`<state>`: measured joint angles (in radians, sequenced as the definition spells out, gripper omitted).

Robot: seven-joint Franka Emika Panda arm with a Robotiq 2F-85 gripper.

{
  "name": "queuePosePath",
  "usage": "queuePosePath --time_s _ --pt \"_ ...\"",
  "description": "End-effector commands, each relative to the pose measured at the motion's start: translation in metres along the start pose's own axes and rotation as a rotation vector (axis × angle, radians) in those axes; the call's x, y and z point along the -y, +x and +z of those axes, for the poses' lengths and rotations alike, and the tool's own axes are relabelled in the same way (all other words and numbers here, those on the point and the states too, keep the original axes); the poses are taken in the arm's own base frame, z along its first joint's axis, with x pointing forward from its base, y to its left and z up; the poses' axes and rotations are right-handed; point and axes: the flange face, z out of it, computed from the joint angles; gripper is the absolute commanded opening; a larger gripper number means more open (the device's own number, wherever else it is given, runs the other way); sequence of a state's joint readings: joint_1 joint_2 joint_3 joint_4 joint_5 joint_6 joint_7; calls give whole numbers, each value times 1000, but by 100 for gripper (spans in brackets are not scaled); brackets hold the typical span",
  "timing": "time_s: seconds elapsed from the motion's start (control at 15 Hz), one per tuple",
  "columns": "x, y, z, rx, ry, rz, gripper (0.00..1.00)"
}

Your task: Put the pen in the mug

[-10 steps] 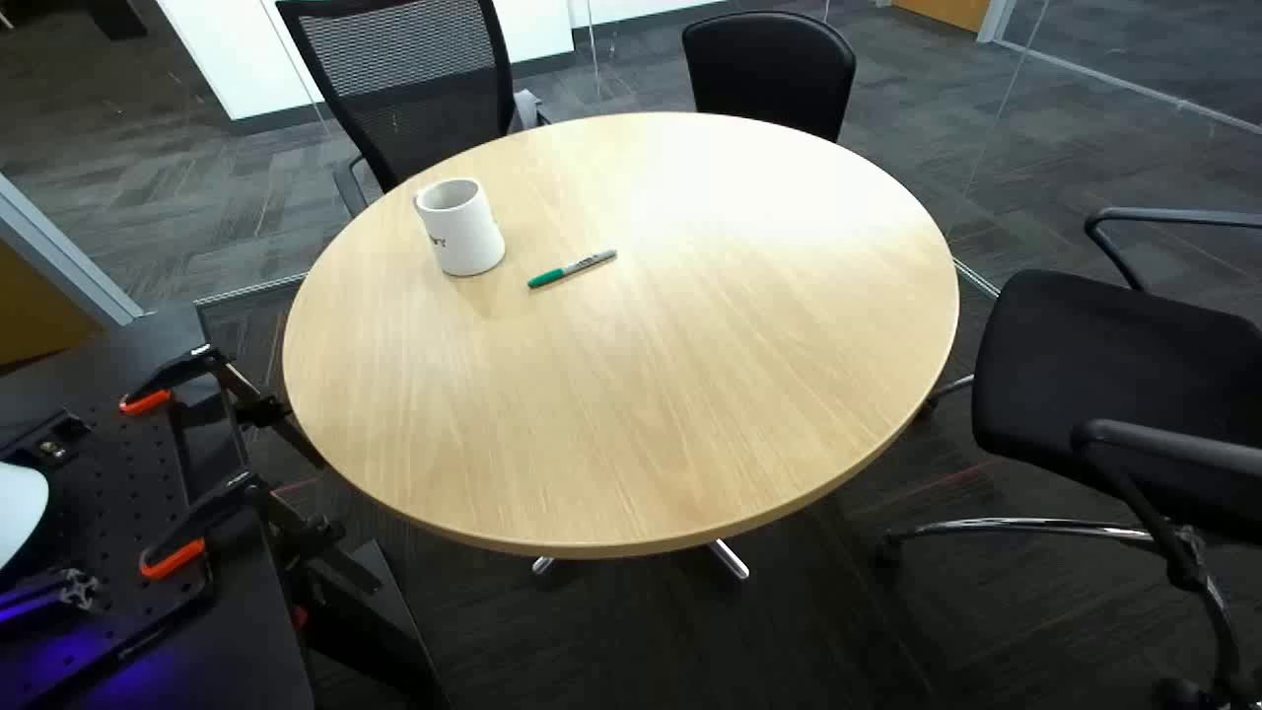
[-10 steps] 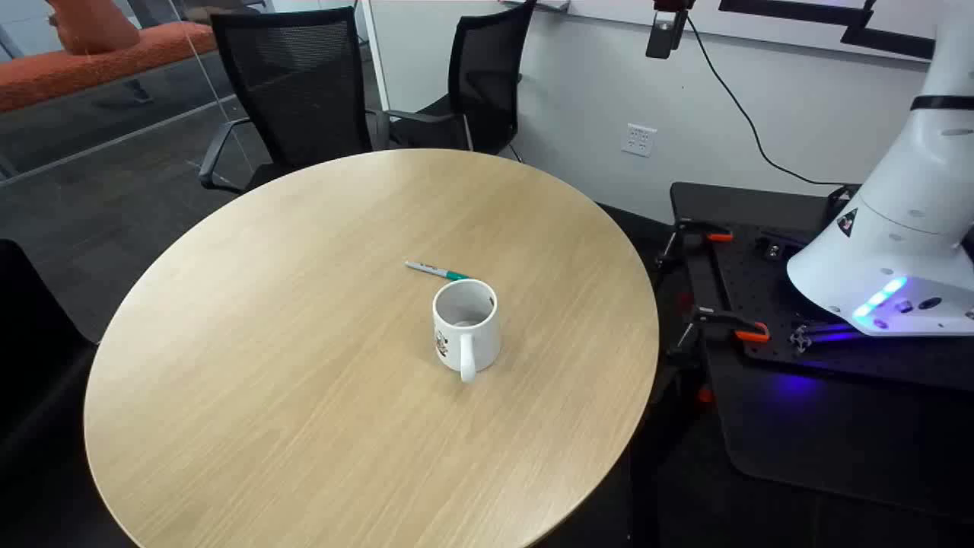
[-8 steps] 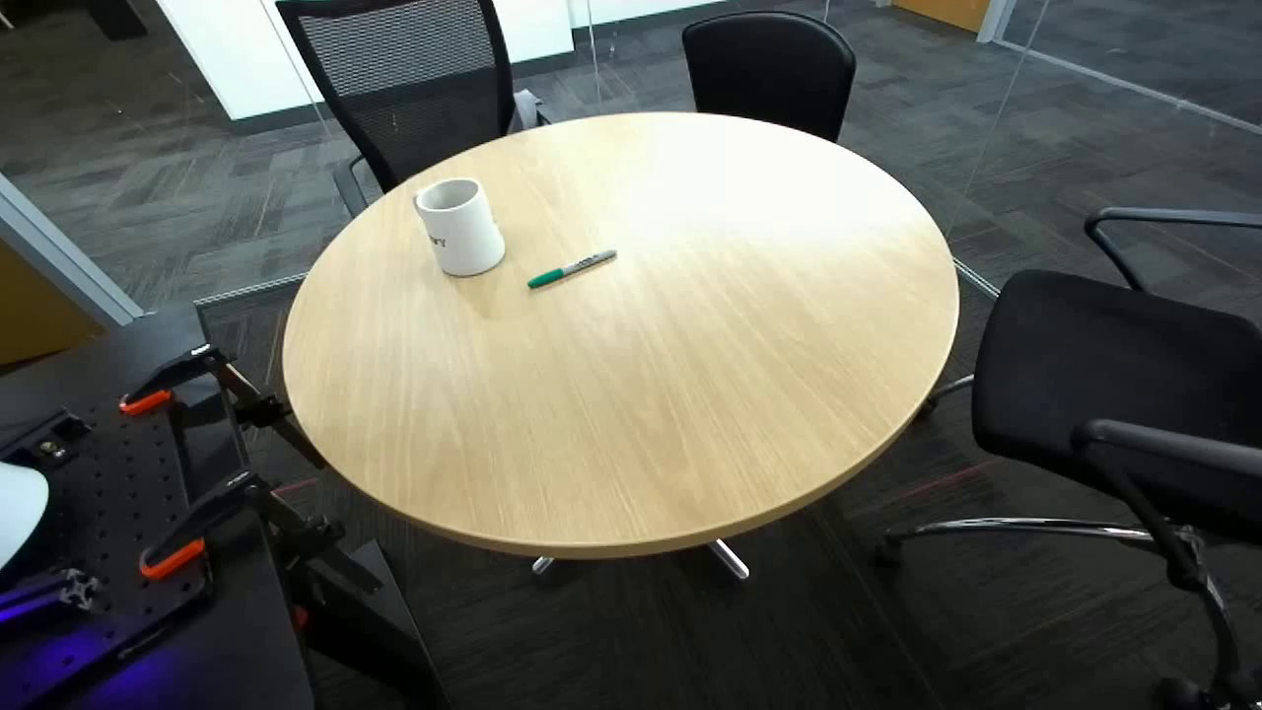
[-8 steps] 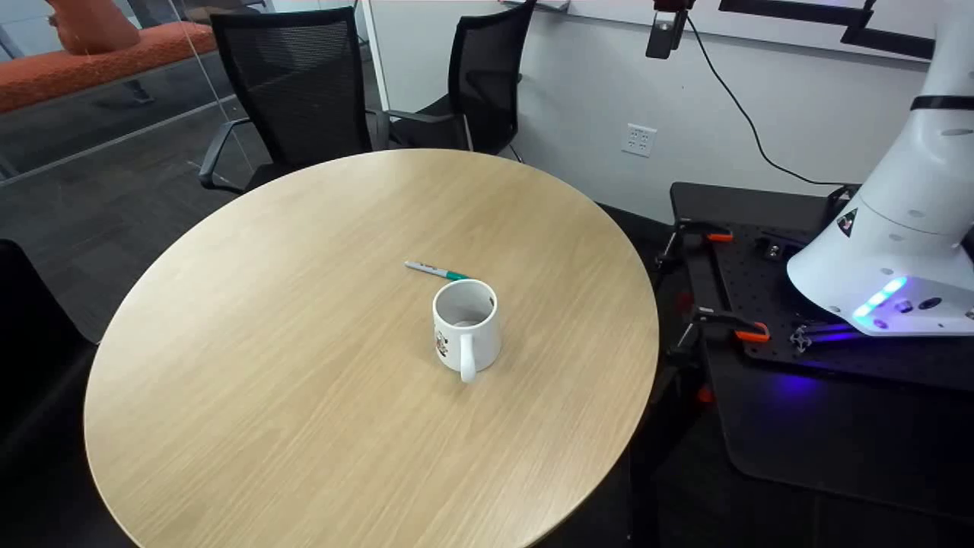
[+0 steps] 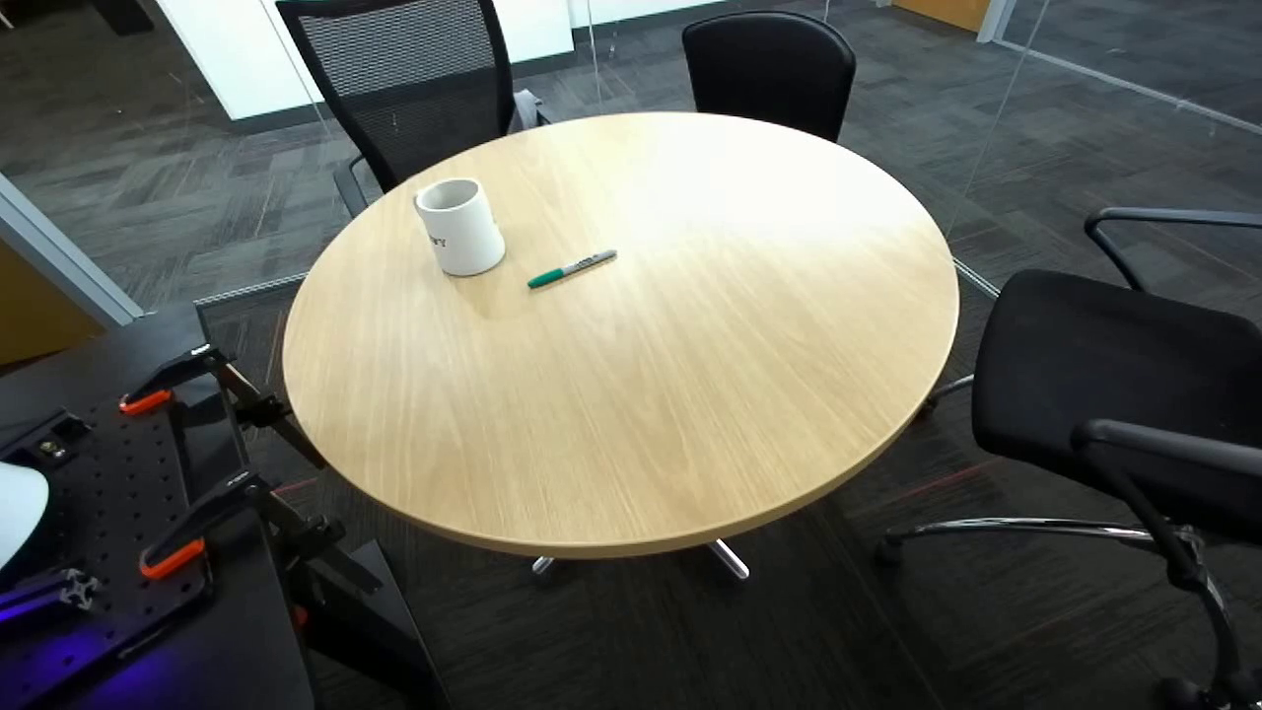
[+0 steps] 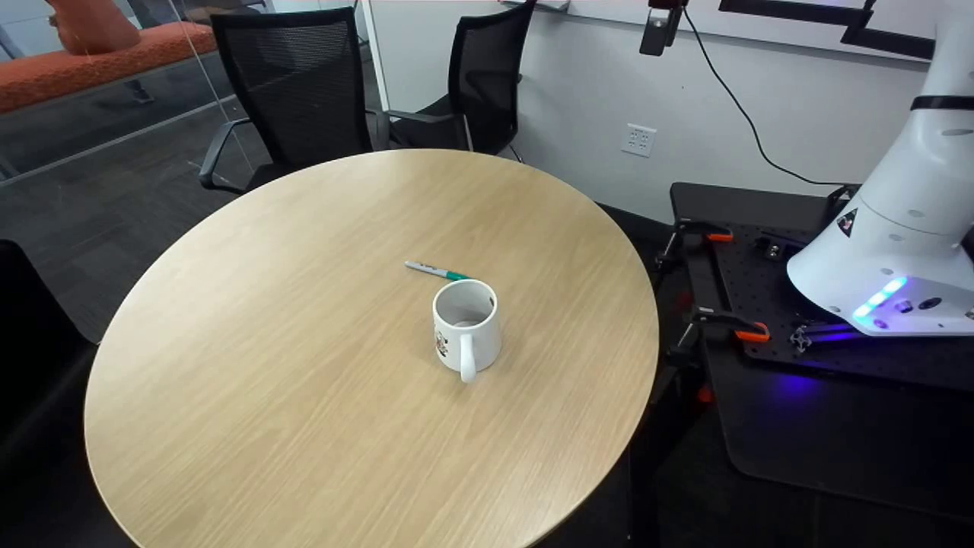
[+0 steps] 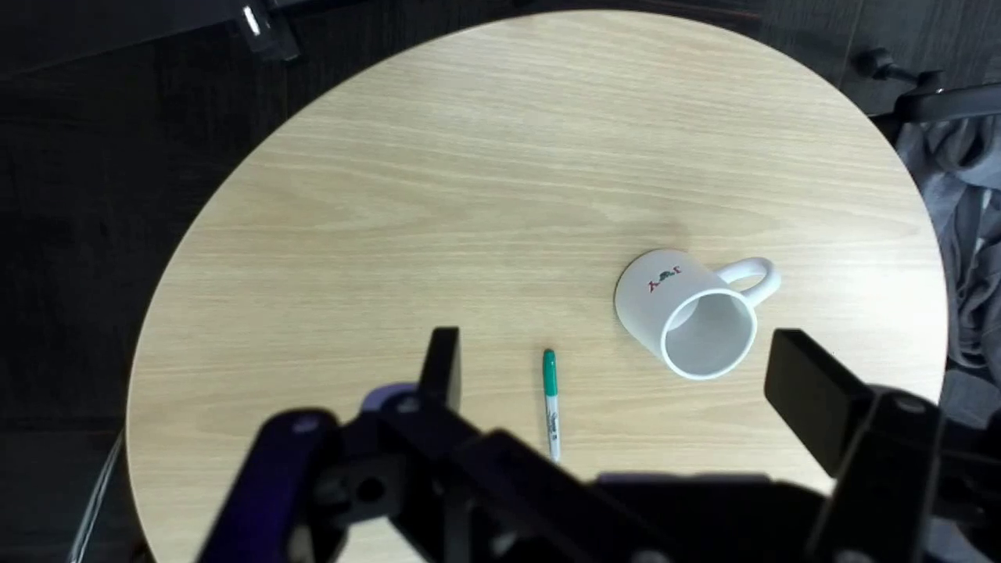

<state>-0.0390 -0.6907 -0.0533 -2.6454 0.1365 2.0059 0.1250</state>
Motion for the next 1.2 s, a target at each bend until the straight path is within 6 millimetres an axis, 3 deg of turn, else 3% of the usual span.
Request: queuePosePath --time_s 0.0,0.33,0.67,0.87,1.13 --pt "9 19 -12 -110 -64 13 100" --pt "30 54 -12 -237 -136 23 100" --pt "38 110 4 -268 -228 8 100" --pt "38 141 24 -225 -277 -18 100" --pt "44 167 60 -156 -261 -78 100"
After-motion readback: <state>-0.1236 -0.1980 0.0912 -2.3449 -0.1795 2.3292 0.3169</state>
